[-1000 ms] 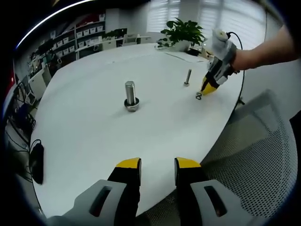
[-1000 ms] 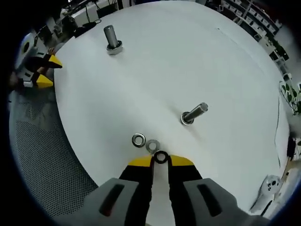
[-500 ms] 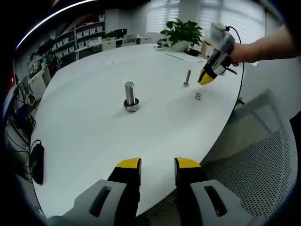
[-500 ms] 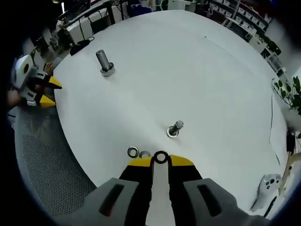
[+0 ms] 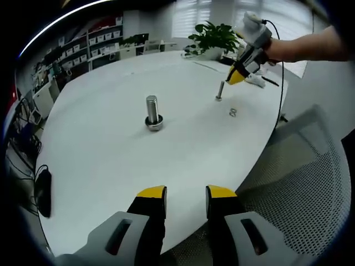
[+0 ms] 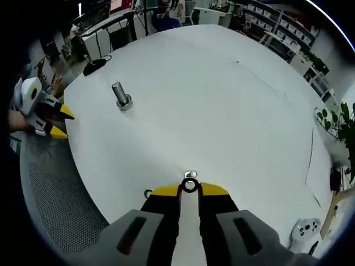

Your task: Place the washer onto the threaded stud by aligning its center hole with the stud, sliding it down to the base, and recovering from edge contact or off-axis alignment until the washer reaches the visible bottom stop.

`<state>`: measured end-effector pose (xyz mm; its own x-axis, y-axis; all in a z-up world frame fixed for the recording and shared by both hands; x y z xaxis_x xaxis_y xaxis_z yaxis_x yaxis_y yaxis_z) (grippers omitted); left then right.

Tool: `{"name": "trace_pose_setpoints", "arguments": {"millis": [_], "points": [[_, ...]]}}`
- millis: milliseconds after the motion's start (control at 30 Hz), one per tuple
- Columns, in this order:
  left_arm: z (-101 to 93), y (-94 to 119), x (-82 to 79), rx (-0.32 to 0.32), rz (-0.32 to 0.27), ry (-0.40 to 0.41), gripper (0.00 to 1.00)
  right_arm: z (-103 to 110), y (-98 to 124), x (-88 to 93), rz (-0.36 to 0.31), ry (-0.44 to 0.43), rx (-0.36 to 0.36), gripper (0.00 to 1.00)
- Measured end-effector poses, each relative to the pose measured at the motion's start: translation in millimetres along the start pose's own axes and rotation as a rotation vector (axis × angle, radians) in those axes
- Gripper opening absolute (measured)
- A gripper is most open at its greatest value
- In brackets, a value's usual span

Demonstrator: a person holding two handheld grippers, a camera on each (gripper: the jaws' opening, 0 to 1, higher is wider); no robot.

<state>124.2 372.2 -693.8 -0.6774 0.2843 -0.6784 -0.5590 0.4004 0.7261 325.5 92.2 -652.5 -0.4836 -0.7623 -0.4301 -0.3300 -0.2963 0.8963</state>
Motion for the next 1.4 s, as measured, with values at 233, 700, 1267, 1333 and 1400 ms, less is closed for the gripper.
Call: {"name": "trace_pose_setpoints", "arguments": {"millis": [233, 700, 1267, 1333, 1400], "points": [[0.0, -0.9, 0.6, 0.001, 0.004, -0.001, 0.26, -3.6, -4.0, -5.4, 0.002, 0.007, -0.002, 0.14], [-0.5, -0.6, 0.5, 0.003, 0.005, 0.001, 0.26, -4.1, -12.8, -7.0, 0.041, 0.036, -0.014, 0.14], [0.8, -2.4, 1.0, 0.000, 0.011, 0.006, 0.26, -9.8, -32.6, -6.9, 0.103, 0.050, -0.031, 0.14], [0.8, -2.3, 1.0, 0.000, 0.013, 0.007, 0.26, -10.5, -37.0, -6.5, 0.113, 0.048, -0.038, 0.14], [1.2, -2.5, 1.2, 0.000, 0.013, 0.008, 0.26, -10.4, -40.8, -6.4, 0.116, 0.052, -0.038, 0.14]]}}
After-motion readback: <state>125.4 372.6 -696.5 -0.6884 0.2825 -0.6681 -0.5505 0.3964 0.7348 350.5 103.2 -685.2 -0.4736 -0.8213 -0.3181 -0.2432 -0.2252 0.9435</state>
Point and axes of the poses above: the point that each gripper's makers call its tool centre point, and the gripper's own axes: y roughly backward along the fingers, z roughly to its left, x roughly out of its underside, the point moved 9 cm from there along y, roughly backward along the fingers, and after that the axes turned 2 degrees about x, right-handed, at the moved point
